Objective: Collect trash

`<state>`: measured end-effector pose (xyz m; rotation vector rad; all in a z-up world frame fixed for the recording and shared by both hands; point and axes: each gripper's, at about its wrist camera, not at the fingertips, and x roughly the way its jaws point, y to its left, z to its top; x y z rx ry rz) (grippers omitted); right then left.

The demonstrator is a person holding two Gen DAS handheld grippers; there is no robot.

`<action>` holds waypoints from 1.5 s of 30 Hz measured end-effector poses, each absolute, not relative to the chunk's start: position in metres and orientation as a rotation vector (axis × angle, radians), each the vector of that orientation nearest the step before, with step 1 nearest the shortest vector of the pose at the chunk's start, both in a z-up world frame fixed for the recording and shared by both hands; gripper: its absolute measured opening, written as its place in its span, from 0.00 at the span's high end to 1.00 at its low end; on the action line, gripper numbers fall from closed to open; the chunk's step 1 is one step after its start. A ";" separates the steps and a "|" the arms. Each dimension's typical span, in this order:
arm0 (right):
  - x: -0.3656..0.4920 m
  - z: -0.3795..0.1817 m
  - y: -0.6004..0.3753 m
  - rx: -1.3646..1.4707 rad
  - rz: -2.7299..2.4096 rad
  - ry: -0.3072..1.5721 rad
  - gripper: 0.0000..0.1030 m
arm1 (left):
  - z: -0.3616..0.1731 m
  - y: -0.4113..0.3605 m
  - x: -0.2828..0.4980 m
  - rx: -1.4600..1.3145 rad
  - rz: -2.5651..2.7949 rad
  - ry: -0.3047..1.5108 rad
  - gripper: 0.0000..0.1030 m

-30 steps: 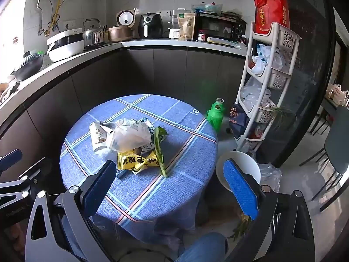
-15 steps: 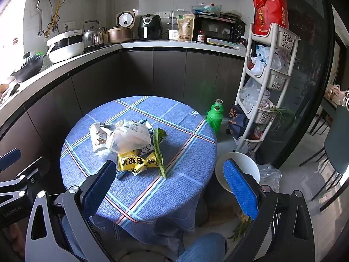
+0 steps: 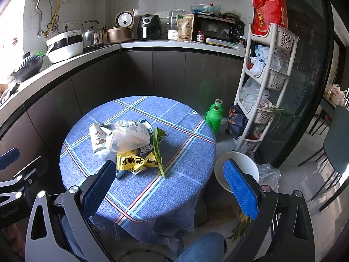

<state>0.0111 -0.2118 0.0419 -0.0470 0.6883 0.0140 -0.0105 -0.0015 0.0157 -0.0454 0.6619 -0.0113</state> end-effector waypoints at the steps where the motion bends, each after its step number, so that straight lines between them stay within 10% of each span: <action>1: 0.012 0.040 -0.211 -0.048 0.014 0.688 0.08 | 0.015 -0.001 -0.010 -0.046 -0.011 0.661 0.03; 45: 0.045 0.009 -0.209 -0.042 0.018 0.769 0.08 | 0.006 -0.003 0.013 -0.063 -0.016 0.723 0.03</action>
